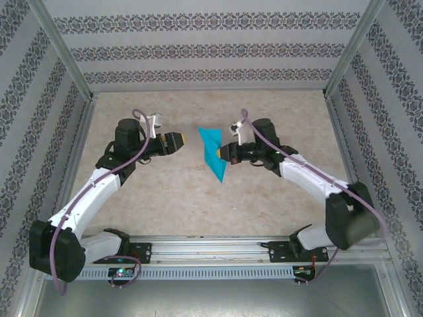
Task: Fold a paper plane with a square sheet of paper (fold left side to right side)
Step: Turn over the paper at the center of the table.
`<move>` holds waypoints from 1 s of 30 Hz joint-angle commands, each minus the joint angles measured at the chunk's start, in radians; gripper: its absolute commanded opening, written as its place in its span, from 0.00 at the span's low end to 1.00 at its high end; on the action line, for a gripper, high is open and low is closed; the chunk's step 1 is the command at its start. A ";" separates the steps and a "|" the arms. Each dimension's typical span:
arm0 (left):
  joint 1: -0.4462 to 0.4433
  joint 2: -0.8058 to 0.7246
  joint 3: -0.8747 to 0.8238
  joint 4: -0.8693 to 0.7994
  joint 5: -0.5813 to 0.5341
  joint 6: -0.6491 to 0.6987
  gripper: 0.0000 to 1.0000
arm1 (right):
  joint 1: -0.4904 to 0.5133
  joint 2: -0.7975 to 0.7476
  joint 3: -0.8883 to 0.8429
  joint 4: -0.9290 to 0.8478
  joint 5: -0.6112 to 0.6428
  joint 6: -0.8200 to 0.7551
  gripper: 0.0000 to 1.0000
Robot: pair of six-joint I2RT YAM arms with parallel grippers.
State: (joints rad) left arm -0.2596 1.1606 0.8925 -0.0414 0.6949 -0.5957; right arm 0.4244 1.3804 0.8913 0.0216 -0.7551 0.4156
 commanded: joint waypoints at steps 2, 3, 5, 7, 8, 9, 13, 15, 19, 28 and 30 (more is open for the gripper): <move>0.011 0.015 0.075 0.152 0.215 -0.091 0.59 | -0.043 -0.102 -0.040 0.194 -0.139 0.103 0.00; 0.011 0.022 0.078 0.190 0.239 -0.122 0.58 | -0.045 -0.120 -0.039 0.214 -0.152 0.119 0.00; 0.008 0.043 0.074 0.310 0.294 -0.203 0.57 | -0.047 -0.151 -0.033 0.257 -0.184 0.154 0.00; 0.003 0.066 0.067 0.412 0.335 -0.266 0.56 | -0.047 -0.167 -0.026 0.294 -0.205 0.193 0.00; -0.002 0.078 0.068 0.447 0.350 -0.287 0.55 | -0.046 -0.170 -0.025 0.314 -0.215 0.216 0.00; -0.007 0.086 0.069 0.465 0.360 -0.297 0.55 | -0.045 -0.170 -0.023 0.337 -0.224 0.235 0.00; -0.036 0.113 0.081 0.477 0.373 -0.293 0.55 | -0.037 -0.162 -0.025 0.418 -0.241 0.309 0.00; -0.042 0.122 0.082 0.478 0.373 -0.291 0.54 | -0.028 -0.160 -0.021 0.428 -0.238 0.317 0.00; -0.059 0.139 0.088 0.482 0.373 -0.289 0.52 | -0.010 -0.146 -0.013 0.434 -0.238 0.325 0.00; -0.092 0.167 0.116 0.444 0.362 -0.250 0.37 | 0.014 -0.116 -0.004 0.440 -0.233 0.335 0.00; -0.093 0.163 0.117 0.427 0.350 -0.237 0.32 | 0.013 -0.118 -0.008 0.440 -0.228 0.336 0.01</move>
State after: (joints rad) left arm -0.3408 1.3293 0.9760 0.3740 1.0428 -0.8646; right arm 0.4286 1.2633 0.8658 0.4129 -0.9703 0.7425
